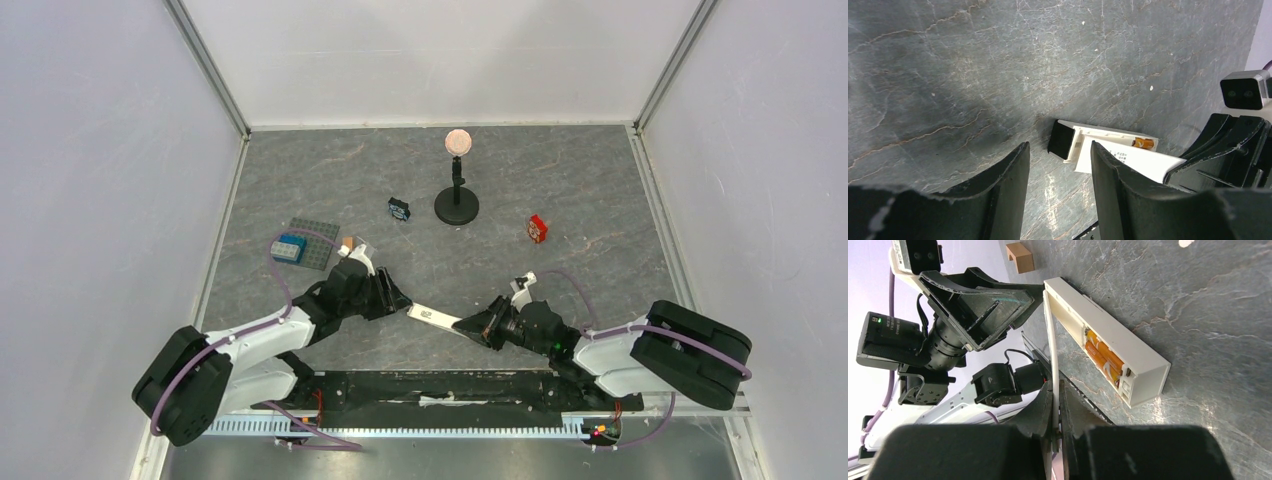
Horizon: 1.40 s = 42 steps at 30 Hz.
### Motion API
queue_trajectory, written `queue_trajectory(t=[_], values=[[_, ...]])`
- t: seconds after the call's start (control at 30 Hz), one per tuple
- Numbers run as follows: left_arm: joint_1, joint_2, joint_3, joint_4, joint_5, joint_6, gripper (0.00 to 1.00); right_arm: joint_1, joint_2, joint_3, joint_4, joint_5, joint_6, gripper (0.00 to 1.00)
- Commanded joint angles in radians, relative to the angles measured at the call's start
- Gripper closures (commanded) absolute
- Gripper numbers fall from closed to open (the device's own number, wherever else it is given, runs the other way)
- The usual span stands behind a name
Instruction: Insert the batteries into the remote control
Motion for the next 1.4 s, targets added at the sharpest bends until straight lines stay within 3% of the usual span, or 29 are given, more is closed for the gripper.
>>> queue_trajectory(t=[0.0, 0.9, 1.37], values=[[0.002, 0.011, -0.009, 0.051, 0.023, 0.017, 0.46, 0.01, 0.011, -0.01, -0.044, 0.043, 0.04, 0.93], [0.001, 0.054, -0.021, 0.08, 0.047, 0.028, 0.46, 0.026, 0.029, 0.077, -0.275, 0.088, -0.059, 0.91], [0.002, -0.031, -0.019, 0.061, 0.029, 0.01, 0.47, 0.026, -0.018, 0.059, -0.105, 0.076, -0.114, 0.91]])
